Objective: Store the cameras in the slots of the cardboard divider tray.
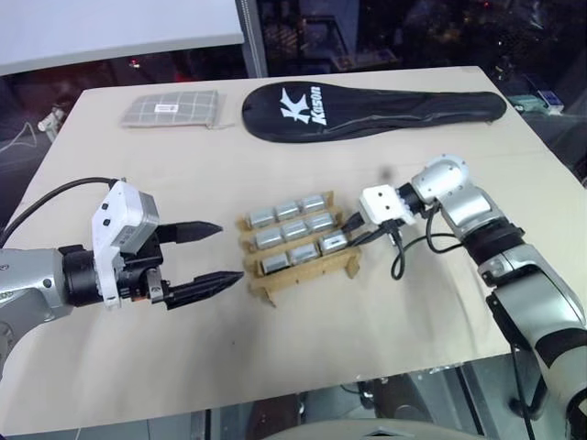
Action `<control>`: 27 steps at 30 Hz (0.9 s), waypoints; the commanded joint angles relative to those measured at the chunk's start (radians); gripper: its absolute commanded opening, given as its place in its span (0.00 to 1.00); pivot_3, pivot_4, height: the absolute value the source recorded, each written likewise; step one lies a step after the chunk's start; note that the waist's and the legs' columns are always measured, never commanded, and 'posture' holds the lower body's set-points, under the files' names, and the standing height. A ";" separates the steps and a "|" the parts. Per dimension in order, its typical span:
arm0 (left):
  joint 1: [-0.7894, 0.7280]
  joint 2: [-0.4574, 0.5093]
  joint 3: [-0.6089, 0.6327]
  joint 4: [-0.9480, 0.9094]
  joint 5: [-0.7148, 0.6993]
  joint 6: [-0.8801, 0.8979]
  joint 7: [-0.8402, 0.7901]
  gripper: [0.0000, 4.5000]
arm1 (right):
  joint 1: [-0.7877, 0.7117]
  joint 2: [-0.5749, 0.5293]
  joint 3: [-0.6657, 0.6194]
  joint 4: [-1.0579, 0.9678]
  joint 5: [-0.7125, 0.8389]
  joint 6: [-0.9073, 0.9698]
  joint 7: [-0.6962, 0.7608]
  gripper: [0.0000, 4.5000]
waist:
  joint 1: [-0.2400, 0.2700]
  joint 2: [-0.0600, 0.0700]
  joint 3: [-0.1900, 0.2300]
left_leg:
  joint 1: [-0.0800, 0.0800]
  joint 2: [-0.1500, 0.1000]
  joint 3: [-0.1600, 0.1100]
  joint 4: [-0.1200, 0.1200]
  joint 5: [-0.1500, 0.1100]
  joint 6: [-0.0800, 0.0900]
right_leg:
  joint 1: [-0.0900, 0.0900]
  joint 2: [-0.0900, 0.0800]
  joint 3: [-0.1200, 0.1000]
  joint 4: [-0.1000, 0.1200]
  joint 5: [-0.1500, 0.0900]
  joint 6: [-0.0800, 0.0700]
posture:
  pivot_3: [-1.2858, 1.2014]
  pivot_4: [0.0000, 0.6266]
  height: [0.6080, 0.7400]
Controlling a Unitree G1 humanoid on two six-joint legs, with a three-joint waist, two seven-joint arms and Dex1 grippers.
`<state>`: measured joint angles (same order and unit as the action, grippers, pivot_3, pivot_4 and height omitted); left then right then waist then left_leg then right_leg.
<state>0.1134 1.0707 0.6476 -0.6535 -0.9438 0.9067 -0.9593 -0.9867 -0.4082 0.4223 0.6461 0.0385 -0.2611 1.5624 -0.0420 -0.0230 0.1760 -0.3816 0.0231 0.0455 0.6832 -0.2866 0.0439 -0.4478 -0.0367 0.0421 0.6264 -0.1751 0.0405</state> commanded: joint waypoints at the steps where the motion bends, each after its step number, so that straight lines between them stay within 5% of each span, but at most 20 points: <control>1: 0.001 0.005 0.024 -0.022 -0.009 -0.005 0.008 1.00 | -0.025 0.009 -0.002 -0.026 0.009 0.025 0.049 0.44 | -0.001 0.000 0.000 | 0.000 0.000 0.000 0.000 0.000 0.000 | 0.000 0.000 0.000 0.000 0.000 0.000 | 0.52 0.24 1.00; 5: 0.013 0.004 0.028 -0.022 -0.005 -0.009 0.007 1.00 | -0.017 0.014 -0.019 -0.034 0.040 0.047 0.047 0.88 | 0.000 0.000 0.000 | 0.000 0.000 0.000 0.000 0.000 0.000 | 0.000 0.000 0.000 0.000 0.000 0.000 | 0.52 0.24 1.00; 16: 0.045 -0.062 0.029 -0.049 -0.019 -0.023 0.050 1.00 | 0.209 -0.188 -0.237 -0.288 0.298 0.255 0.024 0.88 | 0.008 0.000 0.000 | -0.002 0.000 0.000 0.000 0.000 0.000 | 0.000 -0.002 -0.001 -0.002 0.000 0.000 | 0.52 0.24 1.00; 21: 0.215 -0.236 0.052 -0.093 0.040 -0.100 0.095 1.00 | 0.549 -0.343 -0.462 -0.461 0.422 0.351 -0.071 0.88 | 0.015 0.000 0.000 | -0.002 0.000 0.001 -0.001 -0.001 0.001 | 0.000 -0.003 -0.001 -0.002 0.000 0.000 | 0.52 0.24 1.00; 27: 0.363 -0.424 -0.017 -0.096 0.157 -0.254 0.147 1.00 | 0.861 -0.390 -0.661 -0.515 0.446 0.364 -0.208 0.88 | 0.015 -0.001 -0.001 | 0.001 -0.001 0.003 0.000 -0.001 0.001 | 0.001 -0.001 0.001 -0.002 -0.003 0.004 | 0.52 0.24 1.00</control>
<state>0.4605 0.6606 0.6380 -0.7390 -0.8308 0.7091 -0.8243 -0.1417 -0.7833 -0.1835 0.1640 0.4700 0.1174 1.3811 -0.0271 -0.0238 0.1755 -0.3794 0.0220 0.0488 0.6841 -0.2871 0.0450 -0.4455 -0.0369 0.0438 0.6255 -0.1779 0.0452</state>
